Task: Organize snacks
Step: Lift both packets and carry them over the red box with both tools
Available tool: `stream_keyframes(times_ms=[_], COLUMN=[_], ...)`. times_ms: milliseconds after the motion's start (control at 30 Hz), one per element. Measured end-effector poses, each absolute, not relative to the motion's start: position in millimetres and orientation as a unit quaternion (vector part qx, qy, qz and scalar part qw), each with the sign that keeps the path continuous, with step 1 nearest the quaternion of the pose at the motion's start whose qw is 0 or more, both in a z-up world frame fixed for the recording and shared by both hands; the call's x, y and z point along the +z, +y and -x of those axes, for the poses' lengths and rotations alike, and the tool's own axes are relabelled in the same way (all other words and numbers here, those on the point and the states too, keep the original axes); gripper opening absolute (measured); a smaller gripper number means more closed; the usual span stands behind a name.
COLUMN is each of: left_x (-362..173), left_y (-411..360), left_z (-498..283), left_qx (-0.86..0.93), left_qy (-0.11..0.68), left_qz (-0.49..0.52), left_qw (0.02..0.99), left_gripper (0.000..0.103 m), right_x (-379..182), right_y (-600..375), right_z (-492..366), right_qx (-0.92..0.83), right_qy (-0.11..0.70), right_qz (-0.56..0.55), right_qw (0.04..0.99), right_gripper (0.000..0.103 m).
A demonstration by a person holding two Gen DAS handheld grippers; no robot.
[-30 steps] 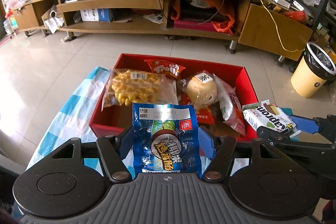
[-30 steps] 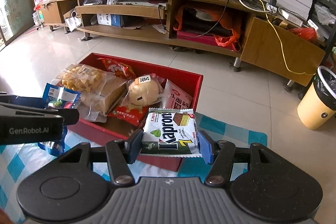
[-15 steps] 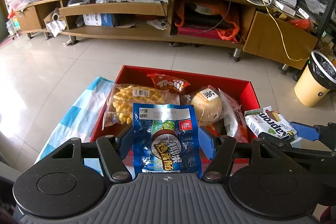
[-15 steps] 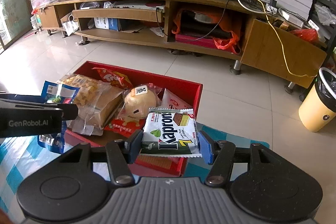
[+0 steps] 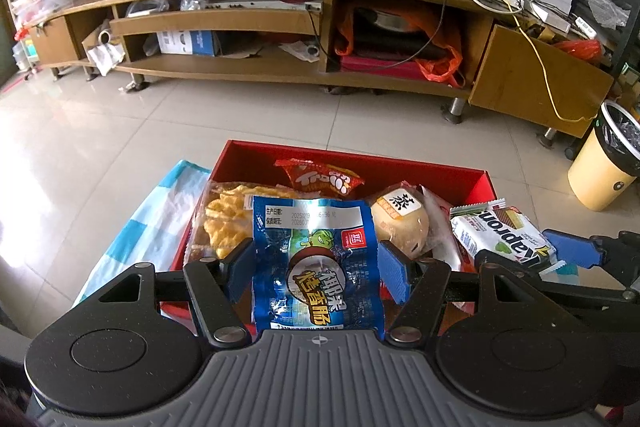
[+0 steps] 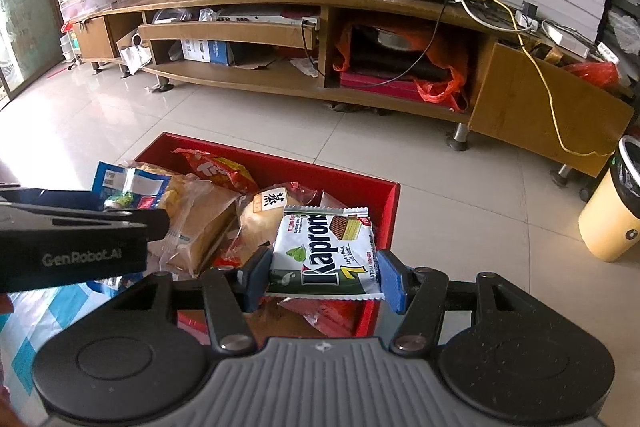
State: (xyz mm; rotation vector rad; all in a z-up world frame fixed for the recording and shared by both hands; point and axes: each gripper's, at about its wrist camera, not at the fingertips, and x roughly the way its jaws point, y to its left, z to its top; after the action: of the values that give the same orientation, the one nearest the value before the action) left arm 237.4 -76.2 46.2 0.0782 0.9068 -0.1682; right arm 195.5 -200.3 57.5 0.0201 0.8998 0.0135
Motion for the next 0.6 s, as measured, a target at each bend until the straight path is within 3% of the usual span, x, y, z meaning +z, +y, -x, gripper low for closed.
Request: stream_keyframes(times_ms=[600], left_x=[36], left_y=[-88], left_z=[-254], left_qx=[-0.077], left_qy=[0.438], left_qz=[-0.054], left_qw=[0.894], left_gripper=[0.072], right_x=[42], right_y=[-200], right_z=[-214], right_qx=[0.002], right_qy=[0.441], right_qz=[-0.005], right_qw=[0.897], right_gripper=[0.057])
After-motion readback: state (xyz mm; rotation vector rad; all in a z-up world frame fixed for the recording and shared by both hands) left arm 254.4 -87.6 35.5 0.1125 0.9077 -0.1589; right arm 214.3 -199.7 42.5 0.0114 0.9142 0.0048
